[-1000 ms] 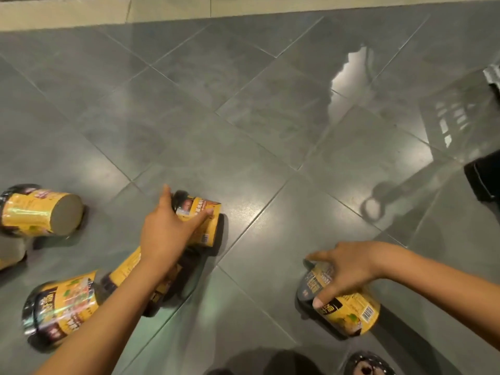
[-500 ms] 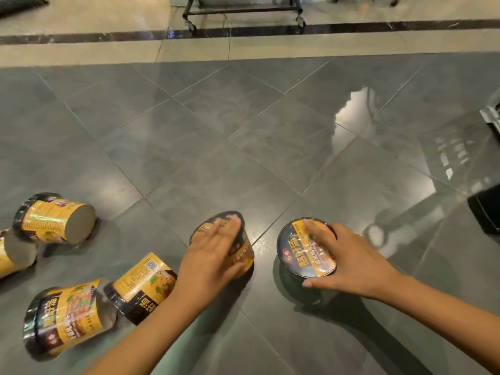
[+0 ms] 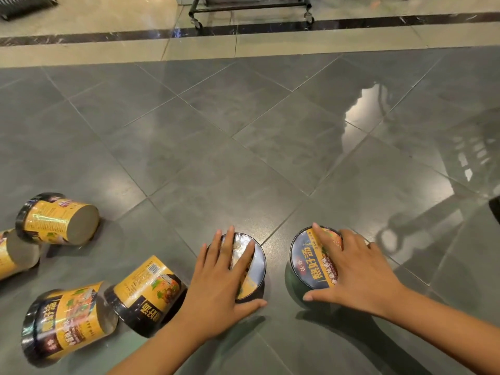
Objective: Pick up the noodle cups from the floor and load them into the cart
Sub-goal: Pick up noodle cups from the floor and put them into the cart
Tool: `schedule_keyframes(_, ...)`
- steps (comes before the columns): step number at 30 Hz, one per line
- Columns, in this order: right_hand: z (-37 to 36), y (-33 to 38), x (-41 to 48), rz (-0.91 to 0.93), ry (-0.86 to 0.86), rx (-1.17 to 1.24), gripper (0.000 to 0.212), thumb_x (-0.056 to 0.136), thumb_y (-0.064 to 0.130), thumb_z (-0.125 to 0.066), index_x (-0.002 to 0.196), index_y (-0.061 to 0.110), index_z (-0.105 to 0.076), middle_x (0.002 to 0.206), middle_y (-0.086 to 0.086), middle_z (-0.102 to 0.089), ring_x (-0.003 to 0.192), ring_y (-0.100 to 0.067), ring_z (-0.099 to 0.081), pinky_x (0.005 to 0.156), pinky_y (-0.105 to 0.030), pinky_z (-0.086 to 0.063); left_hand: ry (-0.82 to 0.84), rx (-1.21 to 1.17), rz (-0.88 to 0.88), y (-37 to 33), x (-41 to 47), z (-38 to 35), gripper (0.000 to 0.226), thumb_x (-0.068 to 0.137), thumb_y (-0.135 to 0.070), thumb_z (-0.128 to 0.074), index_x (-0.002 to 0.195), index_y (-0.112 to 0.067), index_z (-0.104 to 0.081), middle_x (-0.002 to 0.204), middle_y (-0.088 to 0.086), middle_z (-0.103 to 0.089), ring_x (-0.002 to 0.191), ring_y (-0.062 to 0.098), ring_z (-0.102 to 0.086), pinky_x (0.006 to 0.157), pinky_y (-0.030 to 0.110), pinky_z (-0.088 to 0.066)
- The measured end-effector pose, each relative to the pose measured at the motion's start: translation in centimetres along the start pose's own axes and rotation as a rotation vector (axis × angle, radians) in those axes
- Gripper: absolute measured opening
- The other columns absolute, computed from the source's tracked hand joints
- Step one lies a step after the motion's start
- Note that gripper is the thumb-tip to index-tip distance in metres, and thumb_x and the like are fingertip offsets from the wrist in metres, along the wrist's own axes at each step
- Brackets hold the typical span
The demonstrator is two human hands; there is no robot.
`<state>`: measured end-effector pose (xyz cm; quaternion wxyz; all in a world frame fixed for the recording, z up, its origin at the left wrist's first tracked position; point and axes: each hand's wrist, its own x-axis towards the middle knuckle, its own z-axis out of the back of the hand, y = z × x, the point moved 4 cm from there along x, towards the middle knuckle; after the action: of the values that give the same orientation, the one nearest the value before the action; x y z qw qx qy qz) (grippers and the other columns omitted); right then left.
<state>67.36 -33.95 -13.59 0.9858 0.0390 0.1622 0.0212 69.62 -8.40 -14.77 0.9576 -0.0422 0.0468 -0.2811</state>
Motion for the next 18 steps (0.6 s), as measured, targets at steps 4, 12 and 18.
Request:
schedule_keyframes(4, -0.3, 0.5, 0.4, -0.044, 0.016, 0.044, 0.132, 0.043, 0.103, -0.031, 0.148, 0.041, 0.020, 0.134, -0.004, -0.031, 0.123, -0.024, -0.041, 0.094, -0.040, -0.040, 0.075, -0.018, 0.177, 0.3, 0.8, -0.5, 0.111, 0.066, -0.095, -0.030, 0.153, -0.028, -0.023, 0.159, 0.022, -0.012, 0.142, 0.045, -0.023, 0.103, 0.059, -0.034)
schedule_keyframes(12, 1.1, 0.6, 1.4, 0.022, -0.065, 0.317, 0.116, 0.046, 0.079, -0.063, 0.148, 0.049, -0.016, 0.108, 0.011, -0.029, 0.104, -0.017, -0.051, 0.078, -0.021, -0.040, -0.011, -0.135, 0.176, 0.5, 2.3, 0.7, 0.097, 0.058, -0.074, -0.059, 0.143, -0.029, -0.042, 0.132, 0.019, -0.043, 0.111, 0.040, -0.047, 0.083, 0.050, -0.049)
schedule_keyframes(18, 3.0, 1.9, 3.8, 0.087, -0.128, 0.388, 0.118, 0.048, 0.081, -0.063, 0.149, 0.046, -0.014, 0.115, 0.003, -0.039, 0.095, -0.012, -0.048, 0.073, -0.022, -0.047, -0.064, -0.171, 0.275, 2.9, 4.6, 1.7, 0.102, 0.057, -0.072, -0.062, 0.147, -0.030, -0.038, 0.135, 0.019, -0.037, 0.114, 0.041, -0.042, 0.092, 0.049, -0.043)
